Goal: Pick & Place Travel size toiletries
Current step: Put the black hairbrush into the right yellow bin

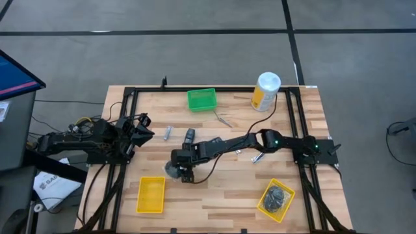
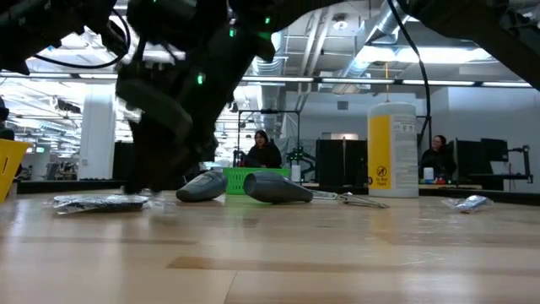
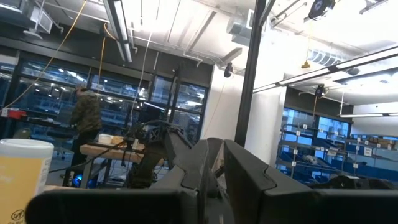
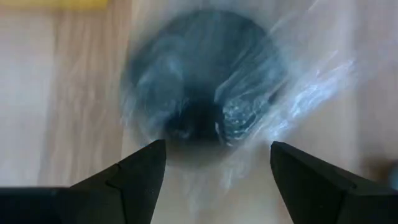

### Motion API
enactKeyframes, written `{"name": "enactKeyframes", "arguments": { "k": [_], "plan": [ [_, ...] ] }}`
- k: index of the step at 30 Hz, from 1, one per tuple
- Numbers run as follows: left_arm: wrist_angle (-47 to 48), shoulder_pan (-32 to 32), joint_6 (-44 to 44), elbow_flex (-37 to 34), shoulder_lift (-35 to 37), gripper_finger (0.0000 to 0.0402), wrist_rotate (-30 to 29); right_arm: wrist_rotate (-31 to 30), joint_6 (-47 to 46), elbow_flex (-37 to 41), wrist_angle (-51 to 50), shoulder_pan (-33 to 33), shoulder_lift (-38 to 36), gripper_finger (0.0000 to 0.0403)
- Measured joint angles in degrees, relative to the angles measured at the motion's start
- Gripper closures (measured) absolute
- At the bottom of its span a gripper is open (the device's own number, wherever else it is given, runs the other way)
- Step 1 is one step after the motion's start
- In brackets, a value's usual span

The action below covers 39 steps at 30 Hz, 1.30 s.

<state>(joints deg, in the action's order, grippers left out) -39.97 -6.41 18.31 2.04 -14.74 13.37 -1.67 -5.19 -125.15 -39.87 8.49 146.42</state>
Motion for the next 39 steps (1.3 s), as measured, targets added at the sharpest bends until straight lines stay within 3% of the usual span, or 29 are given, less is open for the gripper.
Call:
{"name": "enactKeyframes", "arguments": {
  "k": [6,12,19,27,32,36,39],
  "plan": [
    [0.00,-0.01,0.00,0.00,0.00,0.0358,0.00,-0.75,-1.34,-0.35,-0.64,0.92,1.46,0.0130],
    [-0.02,-0.01,0.00,0.00,0.00,0.0358,0.00,-0.33,-3.22,-1.38,-1.97,0.36,1.09,0.0167],
    [-0.09,-0.01,0.15,0.00,0.00,0.0358,-0.07,1.01,-2.36,-8.25,-5.03,-0.81,-0.83,0.0186],
    [-0.03,0.01,4.71,0.80,-0.71,0.0385,0.01,-0.10,0.98,-9.48,-10.32,-1.07,-14.93,0.0215],
    [3.19,0.02,6.06,4.89,-5.69,0.0400,-0.75,-5.76,3.15,-9.44,-13.27,0.60,-25.53,0.0285],
    [12.88,0.04,7.56,12.13,-13.75,0.0401,-1.36,-11.02,3.80,-9.44,-14.90,2.87,-34.02,0.0378],
    [24.84,0.13,9.78,19.45,-20.96,0.0401,-1.40,-17.02,2.94,-9.46,-17.57,5.06,-39.56,0.0388]
  ]
}}
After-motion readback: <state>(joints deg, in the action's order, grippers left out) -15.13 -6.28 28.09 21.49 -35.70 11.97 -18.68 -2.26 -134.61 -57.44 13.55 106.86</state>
